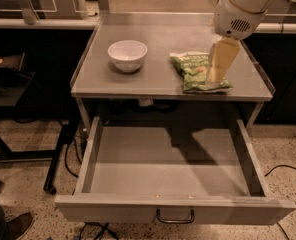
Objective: Place green jalapeno chip bag into top drawer
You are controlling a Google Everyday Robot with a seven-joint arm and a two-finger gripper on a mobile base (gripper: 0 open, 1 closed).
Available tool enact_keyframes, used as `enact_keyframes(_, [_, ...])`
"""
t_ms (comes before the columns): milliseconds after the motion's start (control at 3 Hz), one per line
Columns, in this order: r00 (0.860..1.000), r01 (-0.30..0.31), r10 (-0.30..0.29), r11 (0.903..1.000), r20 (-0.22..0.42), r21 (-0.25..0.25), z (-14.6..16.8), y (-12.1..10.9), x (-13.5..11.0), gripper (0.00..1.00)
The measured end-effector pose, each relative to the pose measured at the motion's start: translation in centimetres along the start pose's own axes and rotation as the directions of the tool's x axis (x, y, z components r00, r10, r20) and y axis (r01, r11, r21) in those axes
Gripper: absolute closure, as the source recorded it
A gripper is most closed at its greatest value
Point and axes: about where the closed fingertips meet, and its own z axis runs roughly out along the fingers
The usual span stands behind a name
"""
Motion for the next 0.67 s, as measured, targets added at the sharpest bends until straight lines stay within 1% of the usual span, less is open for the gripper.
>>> enact_keyframes(333, [1.000,0.024,-0.024,0.9995,-0.014,-0.022,2.8,-2.2,-0.9,0.00])
enact_keyframes(667, [0.999,0.029,-0.030,0.9991,-0.030,-0.031,4.4,-3.4,-0.9,0.00])
